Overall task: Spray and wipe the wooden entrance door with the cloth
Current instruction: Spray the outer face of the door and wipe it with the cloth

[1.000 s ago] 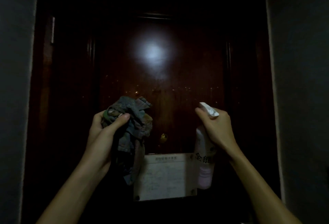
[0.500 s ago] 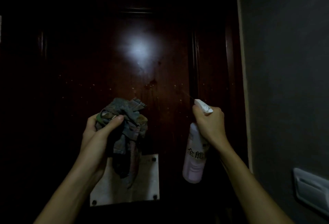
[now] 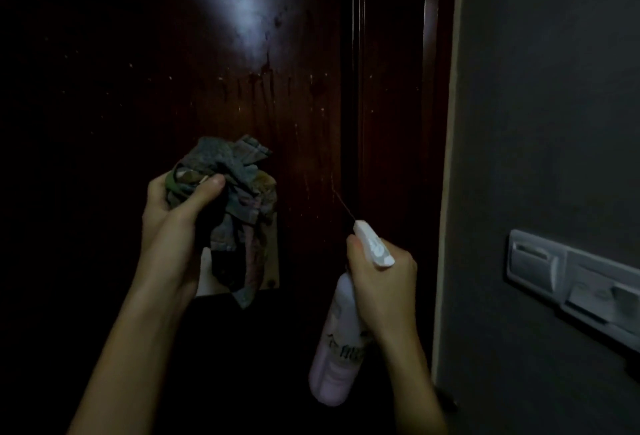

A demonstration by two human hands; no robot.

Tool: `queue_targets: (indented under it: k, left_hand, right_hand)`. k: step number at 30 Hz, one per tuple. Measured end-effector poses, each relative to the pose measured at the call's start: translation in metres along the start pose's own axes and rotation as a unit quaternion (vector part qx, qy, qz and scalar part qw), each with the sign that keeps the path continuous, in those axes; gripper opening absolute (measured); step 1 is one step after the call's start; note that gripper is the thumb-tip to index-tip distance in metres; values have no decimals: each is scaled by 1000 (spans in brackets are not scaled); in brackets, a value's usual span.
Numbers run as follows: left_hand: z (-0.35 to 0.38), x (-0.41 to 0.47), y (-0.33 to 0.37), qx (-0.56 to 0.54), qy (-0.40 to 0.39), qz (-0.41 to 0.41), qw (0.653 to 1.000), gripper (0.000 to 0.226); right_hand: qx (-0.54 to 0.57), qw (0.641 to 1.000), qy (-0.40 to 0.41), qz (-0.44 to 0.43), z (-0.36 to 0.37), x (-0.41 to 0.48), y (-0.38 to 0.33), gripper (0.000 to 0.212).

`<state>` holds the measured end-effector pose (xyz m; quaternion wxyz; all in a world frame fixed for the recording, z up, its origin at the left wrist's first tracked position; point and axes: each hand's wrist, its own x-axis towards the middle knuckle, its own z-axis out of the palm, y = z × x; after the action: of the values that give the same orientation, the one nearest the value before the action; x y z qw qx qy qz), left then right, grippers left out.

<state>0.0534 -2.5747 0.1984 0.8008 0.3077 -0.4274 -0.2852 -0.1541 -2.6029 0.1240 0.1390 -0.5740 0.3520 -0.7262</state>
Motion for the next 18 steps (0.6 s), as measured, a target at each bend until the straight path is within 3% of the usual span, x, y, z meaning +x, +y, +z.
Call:
queue_targets:
  k: [4,10,15,18]
  left_hand:
    - [-16,-10,-13,5,16,-13,1000,48]
    - [-21,-18,-22,-12,10,-44,999,42]
    - [-22,-20,-26,-27,1,-54,998,43]
    - [-24,-21,-30,-33,-10,-63,997,45]
  right_hand:
    - [0,999,29,40,2,-29,8,45]
    - [-70,997,2,7,0,-31,7,37]
    - [-92,994,47,24,-2,-35,17,44]
    - [-103,992,68,-16,3,-33,19,40]
